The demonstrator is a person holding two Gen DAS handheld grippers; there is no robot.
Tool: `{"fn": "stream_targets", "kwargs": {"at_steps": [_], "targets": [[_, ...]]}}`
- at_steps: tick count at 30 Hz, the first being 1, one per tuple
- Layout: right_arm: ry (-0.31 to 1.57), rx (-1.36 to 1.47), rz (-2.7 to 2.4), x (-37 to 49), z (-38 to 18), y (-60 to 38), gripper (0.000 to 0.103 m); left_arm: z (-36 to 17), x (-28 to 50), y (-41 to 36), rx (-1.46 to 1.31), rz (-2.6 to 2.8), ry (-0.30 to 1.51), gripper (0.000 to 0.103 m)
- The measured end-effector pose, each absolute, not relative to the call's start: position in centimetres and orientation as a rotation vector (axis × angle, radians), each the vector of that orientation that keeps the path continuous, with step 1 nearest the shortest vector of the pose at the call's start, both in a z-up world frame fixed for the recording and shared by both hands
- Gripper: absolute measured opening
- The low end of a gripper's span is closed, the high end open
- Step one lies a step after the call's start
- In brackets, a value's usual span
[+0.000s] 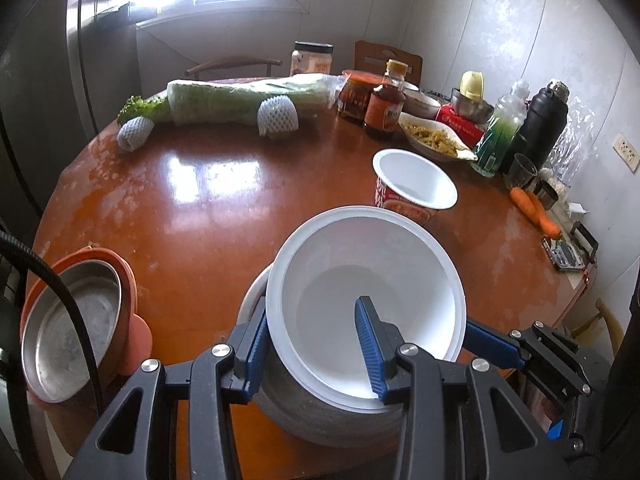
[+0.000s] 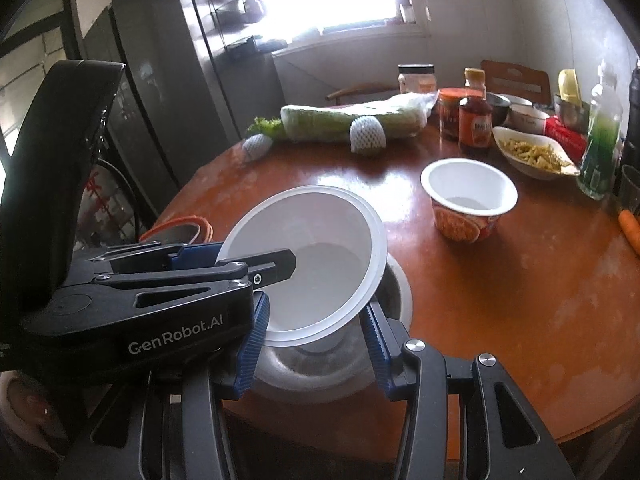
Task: Organize plates and bowls
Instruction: 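Lower the white bowl into the steel bowl with the left tool, then open the left tool and pull it back from the white bowl rim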
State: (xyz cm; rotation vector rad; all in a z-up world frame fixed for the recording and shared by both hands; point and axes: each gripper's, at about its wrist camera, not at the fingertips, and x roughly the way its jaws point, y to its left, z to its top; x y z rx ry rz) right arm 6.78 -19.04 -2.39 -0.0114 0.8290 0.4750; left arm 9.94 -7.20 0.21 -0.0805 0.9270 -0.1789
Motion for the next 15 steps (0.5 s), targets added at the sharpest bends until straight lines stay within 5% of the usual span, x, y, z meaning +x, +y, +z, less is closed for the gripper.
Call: {"fn": "stream_targets", "kwargs": {"at_steps": [15], "targets": [[0.872, -0.036, 0.473, 6.7, -4.1, -18.7, 0.049, -1.5, 10.0, -7.1, -0.072, -0.175, 0.965, 0.041]]}}
